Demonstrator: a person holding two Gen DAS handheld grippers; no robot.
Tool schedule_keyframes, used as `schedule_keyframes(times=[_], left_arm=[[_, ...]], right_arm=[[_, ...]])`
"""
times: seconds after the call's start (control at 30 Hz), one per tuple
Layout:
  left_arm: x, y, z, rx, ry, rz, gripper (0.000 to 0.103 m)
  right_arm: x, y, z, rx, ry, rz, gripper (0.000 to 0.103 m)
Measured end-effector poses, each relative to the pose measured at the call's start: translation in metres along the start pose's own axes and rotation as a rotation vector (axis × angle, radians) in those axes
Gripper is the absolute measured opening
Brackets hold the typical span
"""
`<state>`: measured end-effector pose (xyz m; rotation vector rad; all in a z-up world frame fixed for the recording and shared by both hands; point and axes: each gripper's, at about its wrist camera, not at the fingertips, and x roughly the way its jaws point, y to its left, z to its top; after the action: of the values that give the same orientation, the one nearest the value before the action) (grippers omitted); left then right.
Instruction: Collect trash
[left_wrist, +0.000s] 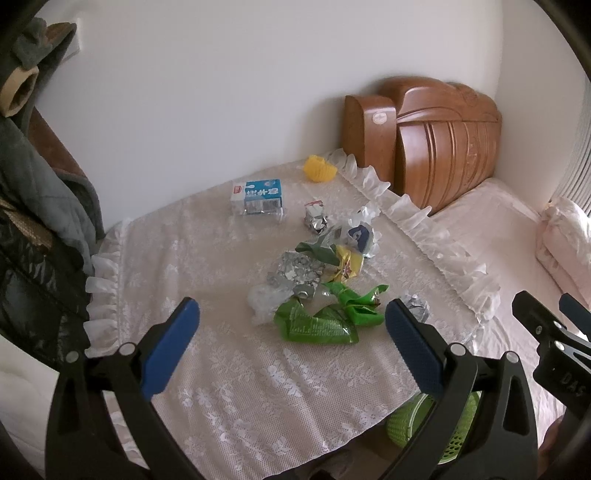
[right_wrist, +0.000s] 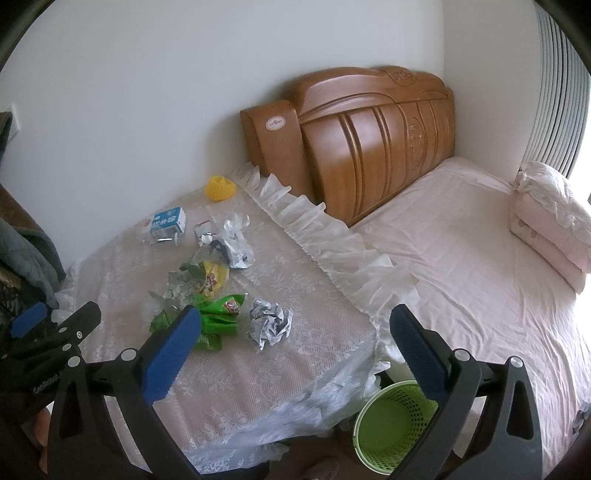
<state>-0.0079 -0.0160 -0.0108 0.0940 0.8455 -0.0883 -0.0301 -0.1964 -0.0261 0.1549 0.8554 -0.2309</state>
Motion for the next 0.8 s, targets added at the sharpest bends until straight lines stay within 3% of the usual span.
schedule_keyframes(times=[0.8], left_arm=[[-0.0010, 0.0084, -0.0022, -0.016, 0.010, 0.000, 0.097]], right_arm=[[0.0005, 0.0029, -0.0011, -0.006, 0.010, -0.006, 0.101]])
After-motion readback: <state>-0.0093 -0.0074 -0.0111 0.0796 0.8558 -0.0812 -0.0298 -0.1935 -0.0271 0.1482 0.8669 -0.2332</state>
